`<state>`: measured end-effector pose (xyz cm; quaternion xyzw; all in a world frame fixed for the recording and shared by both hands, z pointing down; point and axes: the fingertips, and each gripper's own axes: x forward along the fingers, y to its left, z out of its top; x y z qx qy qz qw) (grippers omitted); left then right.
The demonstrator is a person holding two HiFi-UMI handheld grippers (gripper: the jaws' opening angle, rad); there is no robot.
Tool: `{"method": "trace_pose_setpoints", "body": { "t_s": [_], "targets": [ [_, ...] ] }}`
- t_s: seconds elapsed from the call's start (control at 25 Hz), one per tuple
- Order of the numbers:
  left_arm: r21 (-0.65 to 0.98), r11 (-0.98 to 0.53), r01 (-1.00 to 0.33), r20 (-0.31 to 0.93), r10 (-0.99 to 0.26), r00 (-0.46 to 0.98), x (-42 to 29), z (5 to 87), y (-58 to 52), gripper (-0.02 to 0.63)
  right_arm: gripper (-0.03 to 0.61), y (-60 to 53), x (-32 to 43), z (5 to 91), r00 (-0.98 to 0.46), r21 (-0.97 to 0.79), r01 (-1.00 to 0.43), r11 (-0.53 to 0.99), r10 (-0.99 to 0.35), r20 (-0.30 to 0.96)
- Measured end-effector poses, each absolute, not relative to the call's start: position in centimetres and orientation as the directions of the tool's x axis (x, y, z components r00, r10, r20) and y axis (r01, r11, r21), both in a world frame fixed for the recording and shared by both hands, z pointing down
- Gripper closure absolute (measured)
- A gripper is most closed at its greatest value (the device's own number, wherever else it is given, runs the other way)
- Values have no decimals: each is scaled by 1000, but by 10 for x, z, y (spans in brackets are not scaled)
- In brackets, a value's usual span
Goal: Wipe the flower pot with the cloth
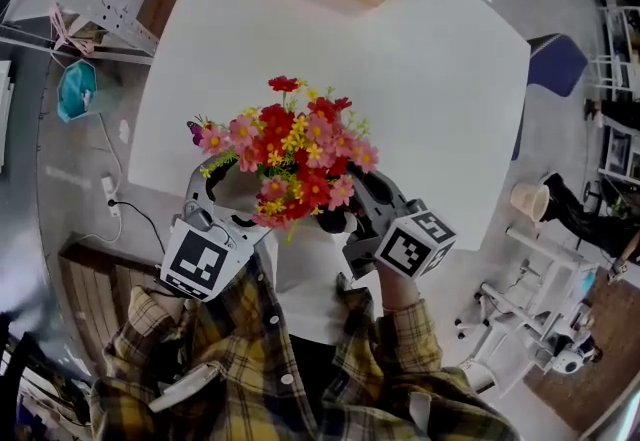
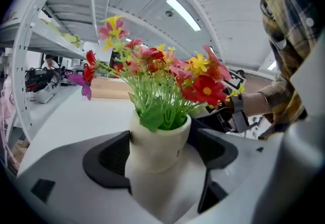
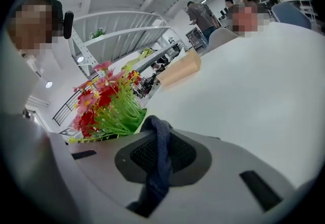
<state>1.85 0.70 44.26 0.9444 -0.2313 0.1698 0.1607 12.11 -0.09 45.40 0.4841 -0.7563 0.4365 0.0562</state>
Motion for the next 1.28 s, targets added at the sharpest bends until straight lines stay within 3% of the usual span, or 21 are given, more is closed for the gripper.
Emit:
{"method": "trace_pose_setpoints", "body": {
  "t_s": [0.48,1.04,1.28],
  "targets": [
    [153,-866,-475,414,-381,827,20,445,-7,224,561,-4,119,452,-581,-629,-750,203,-657,481],
    [131,-965,-225,441,-147,885,51,443,-16,233,561,-55,147,447,-659,-558,-746,363,-522,541],
    [131,-989,-73,437,-8,899,63,444,-16,233,561,-73,143,450,-758,-582,-650,488,-358,546]
  ]
}}
